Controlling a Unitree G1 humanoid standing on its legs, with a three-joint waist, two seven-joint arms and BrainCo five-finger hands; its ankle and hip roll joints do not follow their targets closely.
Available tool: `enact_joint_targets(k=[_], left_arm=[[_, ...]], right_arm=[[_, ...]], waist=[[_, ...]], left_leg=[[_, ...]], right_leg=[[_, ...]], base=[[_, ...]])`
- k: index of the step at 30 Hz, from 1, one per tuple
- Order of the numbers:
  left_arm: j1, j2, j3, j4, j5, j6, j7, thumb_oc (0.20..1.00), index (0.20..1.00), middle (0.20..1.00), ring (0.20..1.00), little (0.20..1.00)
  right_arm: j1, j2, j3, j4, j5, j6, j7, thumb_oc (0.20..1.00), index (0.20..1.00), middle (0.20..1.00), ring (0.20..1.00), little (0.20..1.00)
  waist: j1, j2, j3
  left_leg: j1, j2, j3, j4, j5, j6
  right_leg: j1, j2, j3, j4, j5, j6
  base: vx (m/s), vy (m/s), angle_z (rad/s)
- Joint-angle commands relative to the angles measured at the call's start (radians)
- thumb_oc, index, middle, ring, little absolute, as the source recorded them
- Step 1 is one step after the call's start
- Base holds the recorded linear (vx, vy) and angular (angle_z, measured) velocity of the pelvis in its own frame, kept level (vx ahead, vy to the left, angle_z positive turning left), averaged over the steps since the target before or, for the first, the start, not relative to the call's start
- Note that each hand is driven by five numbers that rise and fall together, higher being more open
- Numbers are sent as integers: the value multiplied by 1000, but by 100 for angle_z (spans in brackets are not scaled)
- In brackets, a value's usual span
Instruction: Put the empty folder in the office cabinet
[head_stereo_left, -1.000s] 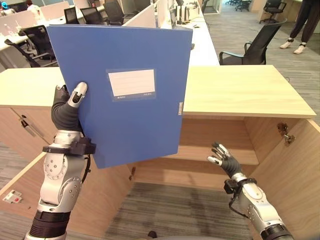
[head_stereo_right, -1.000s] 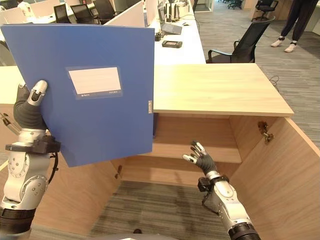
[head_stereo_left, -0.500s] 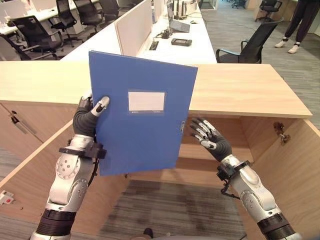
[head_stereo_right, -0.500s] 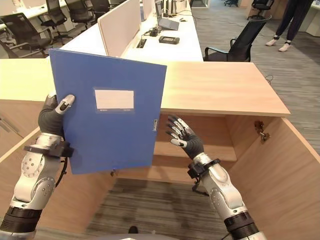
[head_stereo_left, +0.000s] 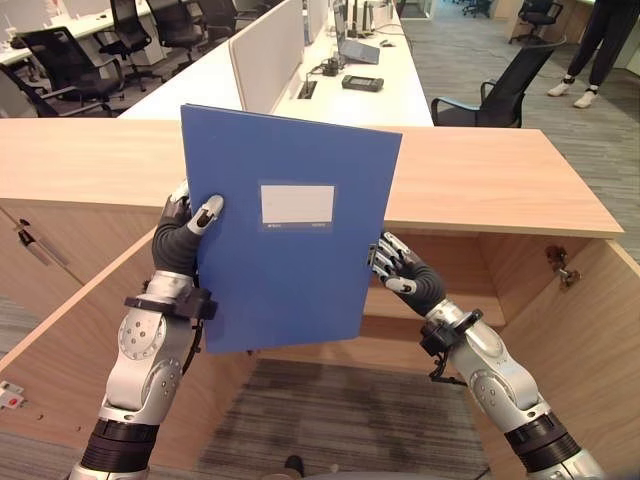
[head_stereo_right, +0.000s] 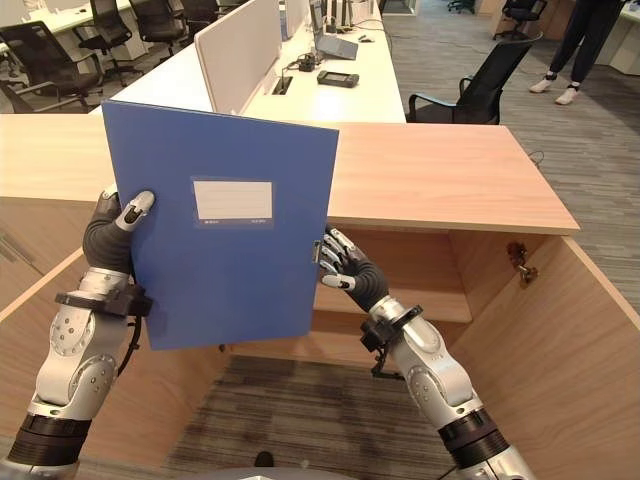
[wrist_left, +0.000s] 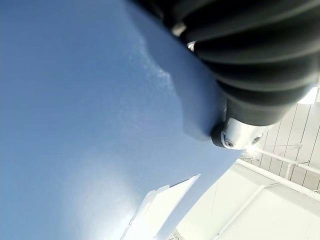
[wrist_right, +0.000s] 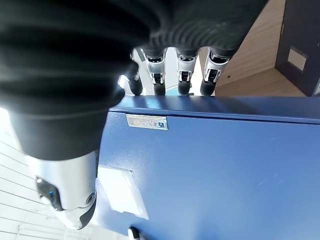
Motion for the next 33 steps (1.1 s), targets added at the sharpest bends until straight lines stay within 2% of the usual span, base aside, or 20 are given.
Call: enact_joint_targets(k=[1,17,33], left_arm=[[-128,6,-56,17,32,-31,-30,200,200,200,200,200],[-183,-31,-158,46,12,-4,-50,200,200,200,200,200],[-194,-54,-203,49,9,12,-69,200,200,200,200,200]], right_arm=[[-128,58,54,-64,37,-27,16,1000,1000,1000,1000,1000],[-188,117,140,-59,67,-19,9,1000,1000,1000,1000,1000],[-180,138,138,-12,51,-25,-16,1000,1000,1000,1000,1000]], waist=[[-4,-14,-15],[-9,-17,-11],[-11,-18,-12]], left_leg=[[27,93,70,20,-82,-59],[32,96,71,20,-82,-58],[31,94,71,20,-83,-55]], right_leg=[[-38,-34,-16,1,-39,52],[-36,-31,-13,1,-39,48],[-37,-31,-15,1,-38,49]], base=[[0,0,0],[0,0,0],[0,0,0]])
